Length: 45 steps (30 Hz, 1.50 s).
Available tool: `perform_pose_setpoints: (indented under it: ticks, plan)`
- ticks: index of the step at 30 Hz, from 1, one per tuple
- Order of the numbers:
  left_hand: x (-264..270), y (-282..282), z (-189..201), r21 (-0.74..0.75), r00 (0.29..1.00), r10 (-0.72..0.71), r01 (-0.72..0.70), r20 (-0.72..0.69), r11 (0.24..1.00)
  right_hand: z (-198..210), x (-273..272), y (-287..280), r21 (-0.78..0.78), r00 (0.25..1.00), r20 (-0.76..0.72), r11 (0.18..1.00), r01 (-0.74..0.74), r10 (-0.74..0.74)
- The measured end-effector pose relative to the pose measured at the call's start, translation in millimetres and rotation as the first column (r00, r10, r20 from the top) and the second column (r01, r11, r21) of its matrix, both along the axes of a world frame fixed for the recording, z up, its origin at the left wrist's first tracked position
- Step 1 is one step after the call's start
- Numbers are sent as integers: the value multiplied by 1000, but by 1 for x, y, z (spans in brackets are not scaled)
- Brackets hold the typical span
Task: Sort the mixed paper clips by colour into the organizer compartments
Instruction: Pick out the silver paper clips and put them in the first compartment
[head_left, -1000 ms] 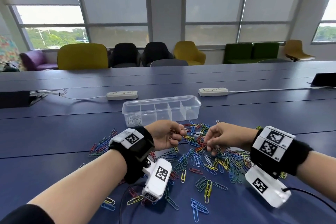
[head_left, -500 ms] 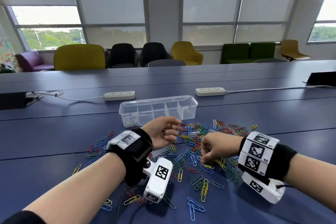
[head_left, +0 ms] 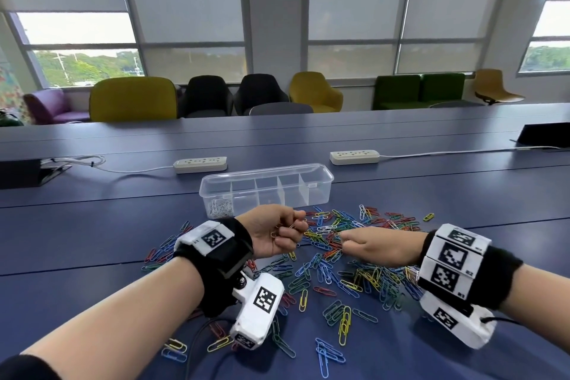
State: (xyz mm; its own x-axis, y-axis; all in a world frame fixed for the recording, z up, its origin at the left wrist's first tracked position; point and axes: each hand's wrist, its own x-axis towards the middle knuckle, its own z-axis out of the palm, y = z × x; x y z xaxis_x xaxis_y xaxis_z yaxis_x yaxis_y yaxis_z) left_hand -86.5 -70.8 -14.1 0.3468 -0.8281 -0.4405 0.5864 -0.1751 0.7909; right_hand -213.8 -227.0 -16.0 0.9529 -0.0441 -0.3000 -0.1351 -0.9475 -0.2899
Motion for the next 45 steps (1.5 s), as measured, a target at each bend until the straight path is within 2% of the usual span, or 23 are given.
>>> perform_pose_setpoints:
  ticks: [3,4,5,6,8,9,10,13,14,16,20,23,30,35,38,39,40,41,42,43,44,45]
  plan:
    - [-1,-3,2,119,979,-72,49,193,992,2,-4,-1,30,998,55,999,-45,43]
    - [-3,-6,3,174,948,-115,64,298,983,2,-5,-2,36,996,75,998,-50,47]
    - [-5,-8,4,239,885,-179,79,430,968,1,-5,-4,46,995,84,997,-54,50]
    - [-8,-9,6,316,772,-270,95,576,944,0,-6,-5,56,995,83,997,-55,51]
    - [-12,-10,8,469,410,-476,125,778,874,0,-8,-7,91,997,66,995,-43,37]
    - [-14,-10,8,526,230,-546,148,805,838,1,-9,-8,109,998,49,993,-36,31]
    - [-16,-11,6,568,110,-588,167,802,806,2,-10,-7,117,999,25,993,-33,30]
    - [-23,-15,0,635,-82,-630,132,773,761,3,-13,-3,131,993,-29,986,-107,112]
    - [-24,-16,-2,642,-119,-631,120,767,757,1,-13,-2,125,988,-53,982,-141,148]
    - [-25,-20,-5,648,-144,-633,118,761,753,0,-12,-3,77,980,-87,982,-174,180]
    - [-21,-23,-9,662,-116,-652,107,749,742,5,-12,-6,17,983,-86,987,-161,162]
    - [-19,-22,-9,641,-78,-636,95,768,762,5,-10,-5,11,990,-75,993,-119,119]
    - [-14,-13,-3,594,7,-599,116,801,796,4,7,9,-21,996,53,998,-67,68]
    - [-3,-3,-2,657,43,-659,51,751,752,2,15,15,-29,998,39,999,-38,39]
    - [8,4,1,687,88,-683,-23,725,726,1,21,18,-25,999,18,999,-41,41]
    - [10,7,2,684,136,-674,-32,726,729,1,23,19,-20,999,7,999,-42,42]
    - [11,10,3,655,250,-631,-17,734,755,-1,26,21,-17,999,-8,999,-40,40]
    - [12,13,4,595,436,-540,12,720,803,-2,28,23,-18,999,-22,999,-38,38]
    - [12,16,4,503,646,-403,35,648,864,-4,31,25,-26,999,-30,999,-39,38]
    - [14,19,4,388,821,-246,33,515,921,-6,33,27,-40,999,-27,998,-41,40]
    - [15,22,4,276,934,-108,10,341,961,-7,35,29,-55,999,-26,998,-39,38]
    - [16,25,4,176,987,-8,-21,162,984,-8,36,31,-61,999,-29,998,-34,32]
